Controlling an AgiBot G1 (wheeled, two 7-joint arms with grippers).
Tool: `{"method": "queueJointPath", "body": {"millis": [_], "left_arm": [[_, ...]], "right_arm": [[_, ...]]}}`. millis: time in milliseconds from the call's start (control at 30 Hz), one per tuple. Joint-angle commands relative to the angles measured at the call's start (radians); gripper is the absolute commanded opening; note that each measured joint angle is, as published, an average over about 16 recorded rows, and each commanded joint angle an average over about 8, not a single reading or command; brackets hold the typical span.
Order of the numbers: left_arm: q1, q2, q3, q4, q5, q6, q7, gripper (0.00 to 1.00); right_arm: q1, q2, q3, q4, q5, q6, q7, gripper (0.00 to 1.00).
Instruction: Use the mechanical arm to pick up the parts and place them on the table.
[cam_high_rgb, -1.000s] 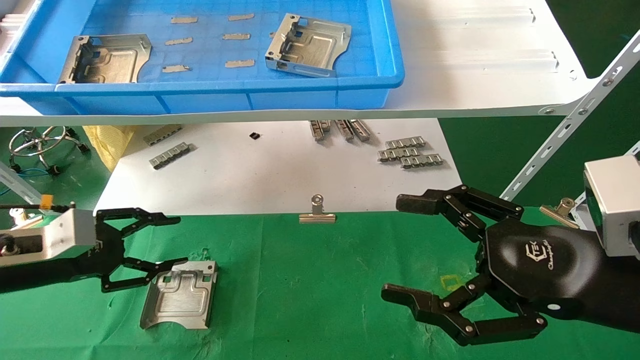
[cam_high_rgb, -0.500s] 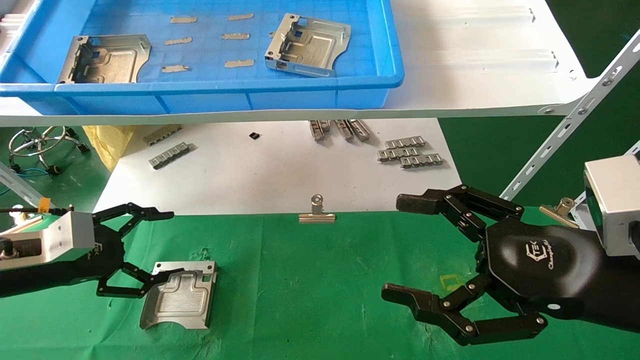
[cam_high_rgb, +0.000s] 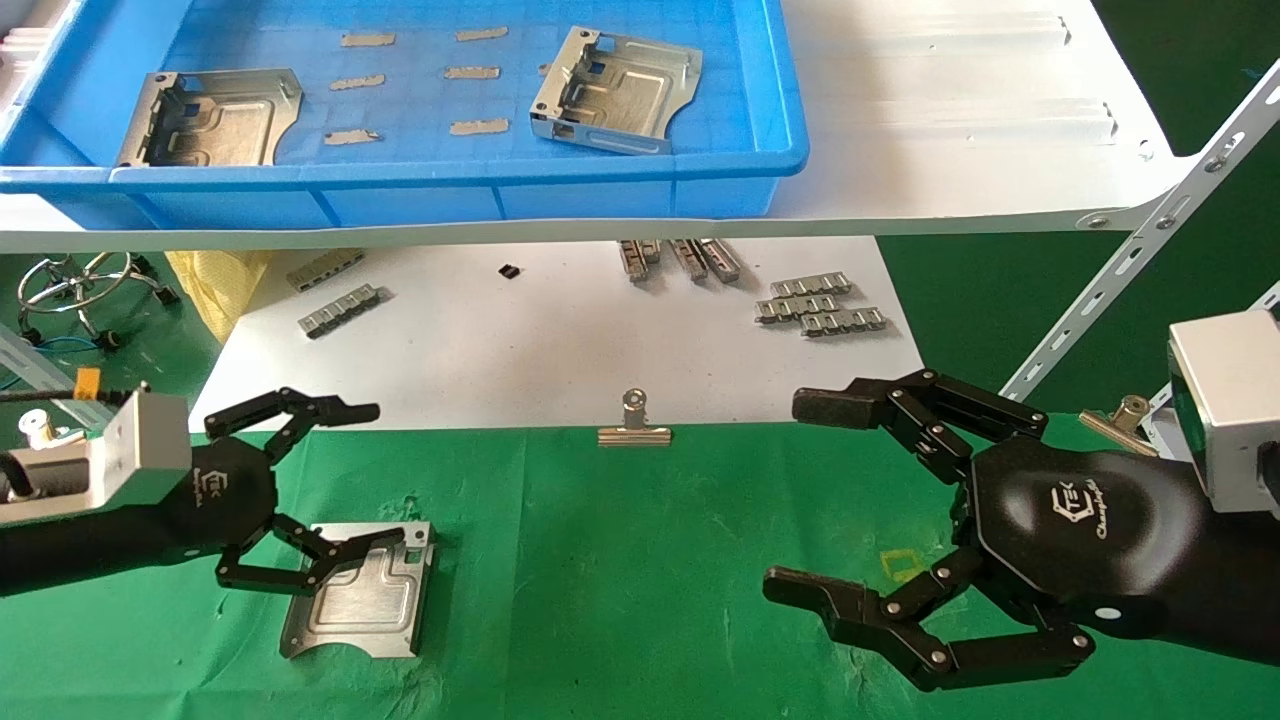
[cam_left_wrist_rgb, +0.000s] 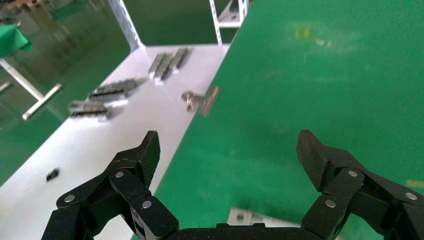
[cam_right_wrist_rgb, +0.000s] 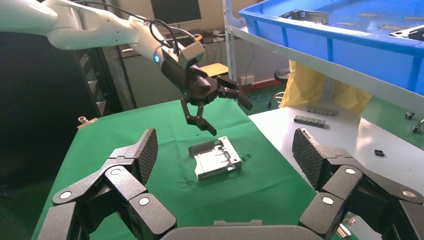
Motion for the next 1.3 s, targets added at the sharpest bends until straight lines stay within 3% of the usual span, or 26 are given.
{"method": "queueJointPath", "body": {"millis": [33, 1300], "left_arm": [[0.016, -0.005, -0.018, -0.038, -0.006, -0.003, -0.031, 1.0], [0.311, -0.11, -0.365, -0.759, -0.117, -0.066, -0.625, 1.0]], "right_arm": [[0.0, 0.0, 0.0, 0.0, 0.0, 0.0, 0.0, 1.0], [0.0, 0.0, 0.0, 0.0, 0.0, 0.0, 0.0, 1.0]]}}
